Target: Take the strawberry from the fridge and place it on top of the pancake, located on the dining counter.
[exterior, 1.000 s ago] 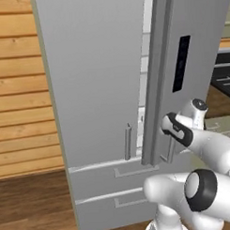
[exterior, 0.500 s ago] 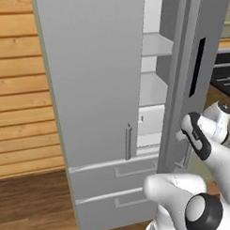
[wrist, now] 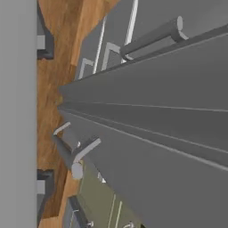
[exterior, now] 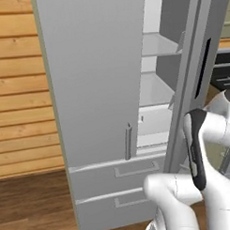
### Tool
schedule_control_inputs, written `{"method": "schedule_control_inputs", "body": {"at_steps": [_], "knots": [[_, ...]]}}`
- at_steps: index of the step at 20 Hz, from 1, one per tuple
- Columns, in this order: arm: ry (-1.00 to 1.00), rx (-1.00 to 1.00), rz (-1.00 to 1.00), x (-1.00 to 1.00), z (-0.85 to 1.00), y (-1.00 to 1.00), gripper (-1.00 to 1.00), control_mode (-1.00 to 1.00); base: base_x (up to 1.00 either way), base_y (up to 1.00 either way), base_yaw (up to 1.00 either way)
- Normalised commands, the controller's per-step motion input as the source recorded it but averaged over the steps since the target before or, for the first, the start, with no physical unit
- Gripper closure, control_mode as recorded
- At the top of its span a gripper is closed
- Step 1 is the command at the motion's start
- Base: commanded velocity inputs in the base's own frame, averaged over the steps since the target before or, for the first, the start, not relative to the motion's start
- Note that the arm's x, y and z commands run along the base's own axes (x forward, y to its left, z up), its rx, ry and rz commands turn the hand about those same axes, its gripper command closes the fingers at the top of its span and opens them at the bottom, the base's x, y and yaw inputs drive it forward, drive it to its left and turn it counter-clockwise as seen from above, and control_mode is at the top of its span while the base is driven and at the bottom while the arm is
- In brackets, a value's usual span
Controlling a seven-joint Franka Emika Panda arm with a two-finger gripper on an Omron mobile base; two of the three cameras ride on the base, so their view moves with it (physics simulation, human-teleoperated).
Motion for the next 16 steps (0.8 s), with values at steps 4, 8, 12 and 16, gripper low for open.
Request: {"method": "schedule_control_inputs", "body": {"at_steps": [4,8,12,16], "knots": [[0.09,-0.49,-0.02,-0.35,0.91,1.0,-1.0,-1.0,0.0,0.0,0.0],[0.04,-0.78,0.0,-0.09,0.56,1.0,-1.0,-1.0,0.0,0.0,0.0],[0.15,-0.78,0.0,0.03,0.59,0.76,-1.0,-1.0,0.0,0.0,0.0],[0.4,-0.45,0.0,0.67,0.02,0.08,-1.0,-1.0,0.0,0.0,0.0]]}}
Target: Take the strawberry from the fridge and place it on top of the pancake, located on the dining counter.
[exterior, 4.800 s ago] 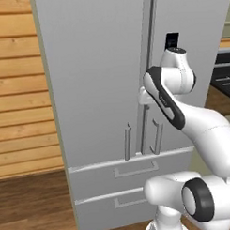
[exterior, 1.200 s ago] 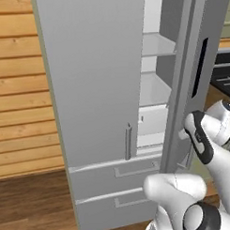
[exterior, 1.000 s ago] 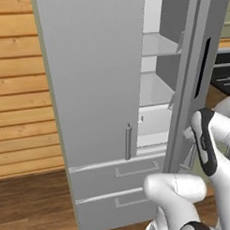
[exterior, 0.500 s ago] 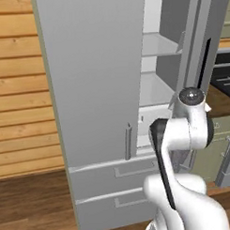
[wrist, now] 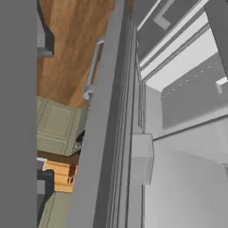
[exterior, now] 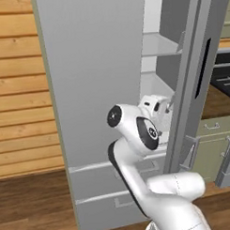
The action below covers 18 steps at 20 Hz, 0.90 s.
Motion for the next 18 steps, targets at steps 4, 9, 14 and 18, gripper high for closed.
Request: {"method": "schedule_control_inputs", "body": {"at_steps": [4,9,14,18], "knots": [[0.22,-0.08,0.0,0.78,-0.2,-0.45,-1.0,-1.0,0.0,0.0,0.0],[0.22,-0.12,0.0,0.64,0.06,-0.31,-1.0,-1.0,0.0,0.0,0.0],[0.12,-0.02,-0.04,0.01,0.0,-0.68,-1.0,-1.0,0.0,0.0,0.0],[0.11,0.0,-0.14,-0.26,0.0,-0.85,-1.0,-1.0,0.0,0.0,0.0]]}}
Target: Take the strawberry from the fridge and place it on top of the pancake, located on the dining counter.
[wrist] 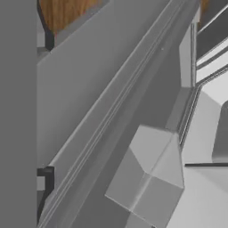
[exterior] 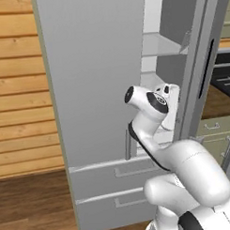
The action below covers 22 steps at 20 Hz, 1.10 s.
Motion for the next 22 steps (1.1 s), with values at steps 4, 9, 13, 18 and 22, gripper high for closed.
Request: {"method": "schedule_control_inputs", "body": {"at_steps": [4,9,13,18,22], "knots": [[0.04,0.0,-0.16,-0.58,0.0,-0.87,-1.0,-1.0,0.0,0.0,0.0],[0.0,0.0,-0.16,-0.71,0.0,-0.99,-1.0,-1.0,0.0,0.0,0.0],[-0.03,0.0,-0.07,-0.43,0.0,-1.0,-1.0,-1.0,0.0,0.0,0.0],[-0.05,0.02,0.0,-0.06,0.01,-0.78,-1.0,-1.0,0.0,0.0,0.0],[-0.02,0.02,0.0,-0.04,0.02,-0.34,-1.0,-1.0,0.0,0.0,0.0]]}}
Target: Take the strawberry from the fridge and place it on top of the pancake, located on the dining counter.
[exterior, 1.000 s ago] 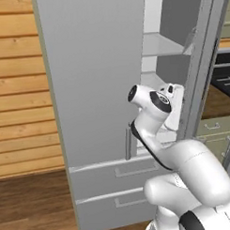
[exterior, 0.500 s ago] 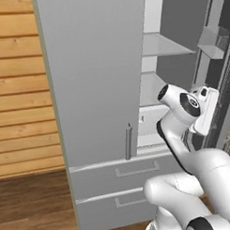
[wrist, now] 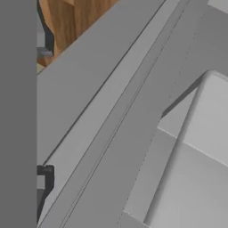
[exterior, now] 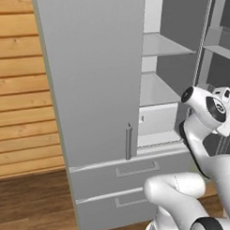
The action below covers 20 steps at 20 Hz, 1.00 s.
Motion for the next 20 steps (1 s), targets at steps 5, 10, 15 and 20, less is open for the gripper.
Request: {"method": "schedule_control_inputs", "body": {"at_steps": [5,10,15,20], "knots": [[-0.06,0.03,-0.04,-0.11,0.02,0.08,-1.0,-1.0,0.0,0.0,0.0],[-0.19,0.15,-0.01,0.0,0.16,0.85,-1.0,-1.0,0.0,0.0,0.0],[-0.28,0.28,-0.05,0.29,0.11,1.0,-1.0,-1.0,0.0,0.0,0.0],[-0.22,0.48,-0.13,0.77,-0.23,1.0,-1.0,-1.0,0.0,0.0,0.0]]}}
